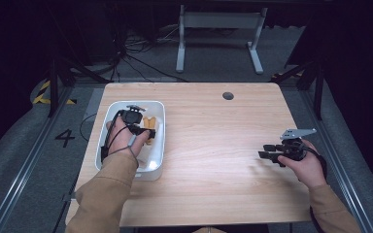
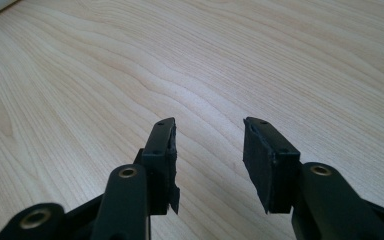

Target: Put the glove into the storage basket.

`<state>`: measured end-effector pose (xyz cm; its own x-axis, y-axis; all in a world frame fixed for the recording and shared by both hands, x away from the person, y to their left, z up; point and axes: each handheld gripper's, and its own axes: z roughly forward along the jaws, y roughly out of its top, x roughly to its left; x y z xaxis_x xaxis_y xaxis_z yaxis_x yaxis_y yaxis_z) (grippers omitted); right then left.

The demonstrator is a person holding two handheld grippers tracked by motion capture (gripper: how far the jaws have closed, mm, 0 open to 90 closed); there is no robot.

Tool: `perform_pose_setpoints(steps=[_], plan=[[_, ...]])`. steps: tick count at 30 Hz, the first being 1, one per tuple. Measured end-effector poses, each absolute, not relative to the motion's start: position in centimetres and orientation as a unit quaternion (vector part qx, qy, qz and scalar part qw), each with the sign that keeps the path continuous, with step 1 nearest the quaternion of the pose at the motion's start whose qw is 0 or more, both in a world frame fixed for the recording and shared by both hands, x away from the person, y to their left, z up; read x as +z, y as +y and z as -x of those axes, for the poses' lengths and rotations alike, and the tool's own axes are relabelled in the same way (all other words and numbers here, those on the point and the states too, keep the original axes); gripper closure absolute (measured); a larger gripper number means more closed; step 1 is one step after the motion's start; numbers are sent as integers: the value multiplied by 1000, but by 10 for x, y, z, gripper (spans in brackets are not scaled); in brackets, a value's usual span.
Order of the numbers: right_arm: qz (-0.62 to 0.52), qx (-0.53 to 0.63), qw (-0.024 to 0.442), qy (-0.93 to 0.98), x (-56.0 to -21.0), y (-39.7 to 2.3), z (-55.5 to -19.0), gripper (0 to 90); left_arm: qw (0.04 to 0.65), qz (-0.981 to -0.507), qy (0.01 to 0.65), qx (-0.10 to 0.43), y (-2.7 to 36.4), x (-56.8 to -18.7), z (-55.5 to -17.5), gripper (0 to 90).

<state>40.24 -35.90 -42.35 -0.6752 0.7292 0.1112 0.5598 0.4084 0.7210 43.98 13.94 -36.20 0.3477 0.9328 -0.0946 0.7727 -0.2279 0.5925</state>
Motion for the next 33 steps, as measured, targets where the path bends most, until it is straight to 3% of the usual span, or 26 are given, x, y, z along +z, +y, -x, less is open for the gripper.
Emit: perform_pose_setpoints(steps=[18, 33], plan=[[-386, 382, 109, 832, -423, -363, -399, 564, 360, -831, 403, 132, 75, -338, -391, 269], [-382, 380, 105, 836, -426, -362, -398, 560, 402, -858, 309, 83, 40, -363, -365, 267]])
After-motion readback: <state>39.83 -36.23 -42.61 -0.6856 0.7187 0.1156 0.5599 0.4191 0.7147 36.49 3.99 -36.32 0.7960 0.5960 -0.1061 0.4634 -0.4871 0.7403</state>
